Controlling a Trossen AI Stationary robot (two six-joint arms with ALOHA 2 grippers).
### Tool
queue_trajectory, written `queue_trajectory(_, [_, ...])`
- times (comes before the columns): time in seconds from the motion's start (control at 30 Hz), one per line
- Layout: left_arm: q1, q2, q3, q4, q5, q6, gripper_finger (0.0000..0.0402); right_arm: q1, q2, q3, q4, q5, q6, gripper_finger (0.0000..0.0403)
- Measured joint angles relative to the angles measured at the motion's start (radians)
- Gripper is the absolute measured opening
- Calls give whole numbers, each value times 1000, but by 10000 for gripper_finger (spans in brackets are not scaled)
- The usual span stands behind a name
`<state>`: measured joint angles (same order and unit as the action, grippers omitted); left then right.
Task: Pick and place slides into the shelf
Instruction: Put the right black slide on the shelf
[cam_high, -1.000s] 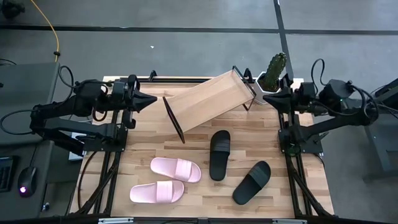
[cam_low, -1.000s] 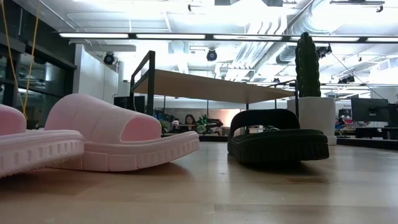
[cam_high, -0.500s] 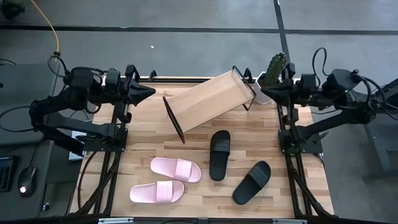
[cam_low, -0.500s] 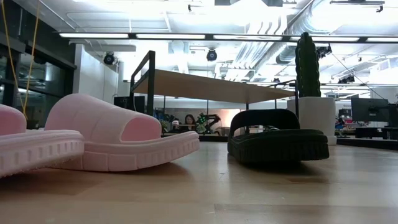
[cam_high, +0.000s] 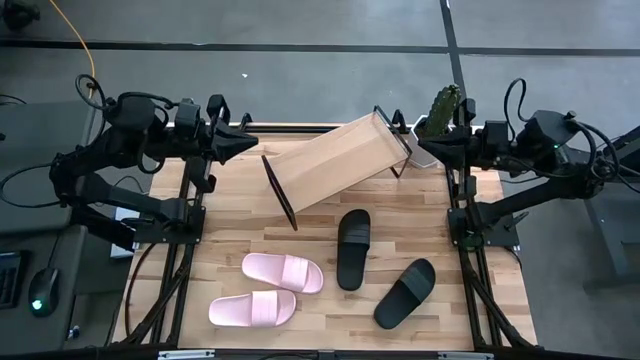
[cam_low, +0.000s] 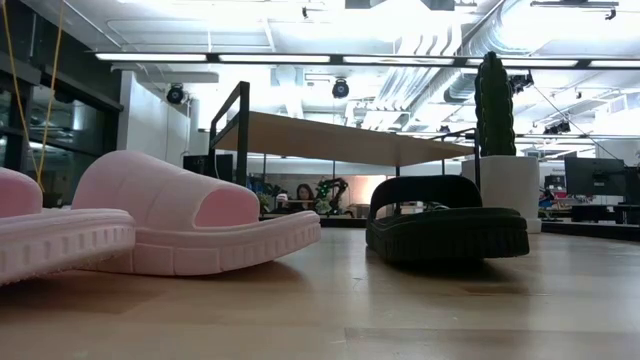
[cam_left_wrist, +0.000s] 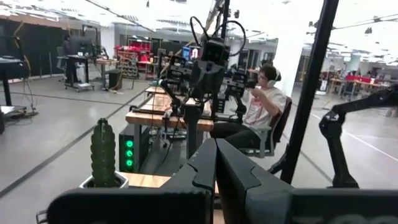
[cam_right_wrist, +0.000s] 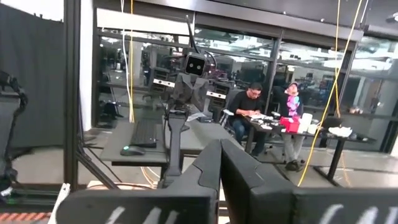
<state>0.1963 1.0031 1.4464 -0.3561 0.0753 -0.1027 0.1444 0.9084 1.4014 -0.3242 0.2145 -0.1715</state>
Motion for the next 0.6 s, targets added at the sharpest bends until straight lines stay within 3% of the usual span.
queue_trajectory(0.4, [0, 23, 0, 94, 46, -60, 1, 0, 13, 0, 128, -27, 85, 0])
queue_trajectory(0.6, [0, 28, 0, 98, 45, -74, 1, 0, 25, 0, 104, -67, 155, 0])
